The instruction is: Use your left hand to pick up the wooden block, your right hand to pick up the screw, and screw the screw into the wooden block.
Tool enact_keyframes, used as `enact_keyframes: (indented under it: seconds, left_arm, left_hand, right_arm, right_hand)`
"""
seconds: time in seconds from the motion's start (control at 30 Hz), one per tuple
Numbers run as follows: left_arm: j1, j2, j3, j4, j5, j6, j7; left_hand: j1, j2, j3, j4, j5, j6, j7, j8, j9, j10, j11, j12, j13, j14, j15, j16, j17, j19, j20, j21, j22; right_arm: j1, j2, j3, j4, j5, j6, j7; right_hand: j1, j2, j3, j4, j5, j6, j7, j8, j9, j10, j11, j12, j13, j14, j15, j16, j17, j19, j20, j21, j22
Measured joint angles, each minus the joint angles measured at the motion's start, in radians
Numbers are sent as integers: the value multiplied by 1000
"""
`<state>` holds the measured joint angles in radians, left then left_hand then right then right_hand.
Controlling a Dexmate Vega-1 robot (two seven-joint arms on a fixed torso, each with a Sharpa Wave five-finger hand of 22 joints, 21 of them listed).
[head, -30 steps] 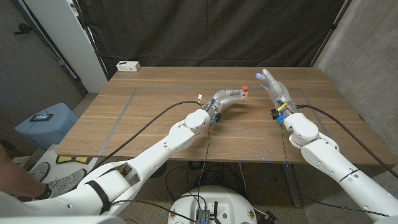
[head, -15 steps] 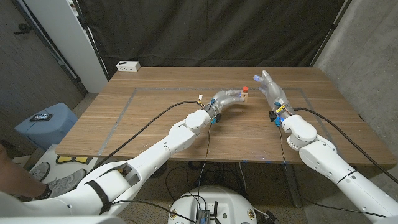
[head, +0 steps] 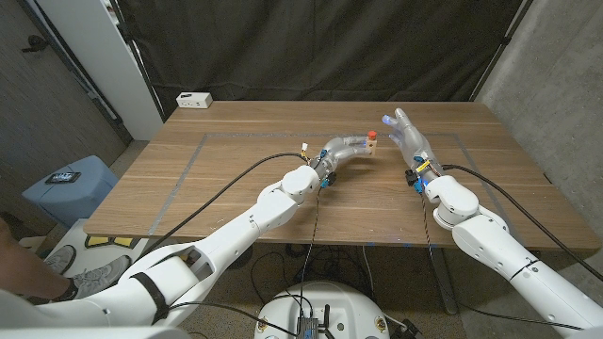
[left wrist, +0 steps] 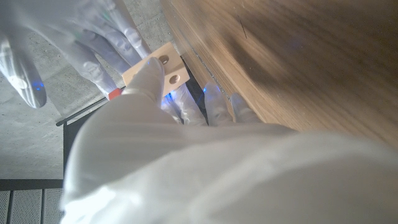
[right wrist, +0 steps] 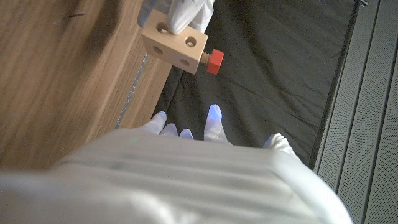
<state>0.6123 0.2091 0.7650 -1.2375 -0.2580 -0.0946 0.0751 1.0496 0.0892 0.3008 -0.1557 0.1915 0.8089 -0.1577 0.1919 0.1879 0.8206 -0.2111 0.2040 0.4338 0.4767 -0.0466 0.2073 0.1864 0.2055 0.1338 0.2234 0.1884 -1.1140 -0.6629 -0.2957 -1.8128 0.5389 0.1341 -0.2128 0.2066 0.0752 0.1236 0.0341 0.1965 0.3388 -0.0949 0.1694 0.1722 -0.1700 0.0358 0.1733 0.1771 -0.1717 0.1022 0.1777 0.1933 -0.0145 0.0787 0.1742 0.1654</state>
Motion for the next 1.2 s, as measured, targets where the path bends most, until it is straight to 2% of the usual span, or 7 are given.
enact_keyframes:
  seconds: [0.27,0.53,0.63,1.2]
  left_arm:
    - [0,-3,2,1,0,3,4]
    - [-1,-4,3,2,0,6,8]
    - [-1,-6,3,2,0,7,9]
    - [-2,-7,5,9,0,8,10]
  left_hand:
    - [0,0,-1,-1,0,0,0,-1,1,-1,-2,-1,0,0,0,0,0,0,0,0,0]
    - [0,0,-2,-2,1,-2,-2,-3,1,0,-3,-4,0,0,0,0,0,0,0,0,0]
    - [0,0,0,0,1,-2,-2,1,1,0,-3,-4,0,0,0,0,0,0,0,0,0]
    - [3,-4,1,1,1,-2,-2,1,1,-1,-2,0,-1,0,0,0,0,0,0,0,0]
  right_arm:
    - [-9,-10,-5,-13,4,-10,0]
    - [-15,-20,-12,-24,7,-24,3]
    - [-16,-22,-13,-27,8,-31,4]
    - [-27,-42,-22,-51,6,-49,4]
  right_hand:
    - [-9,-1,-4,4,0,0,0,5,0,0,0,0,0,0,0,0,0,-5,6,0,0]
    - [-13,3,-4,4,0,5,-13,5,0,0,0,0,0,0,0,0,0,-14,7,0,0]
    - [-22,4,-4,4,0,4,-15,8,0,-3,-8,0,0,0,0,0,0,-23,9,4,0]
    - [-24,6,0,8,0,19,-24,12,0,-2,-9,0,0,0,0,4,0,-23,9,4,0]
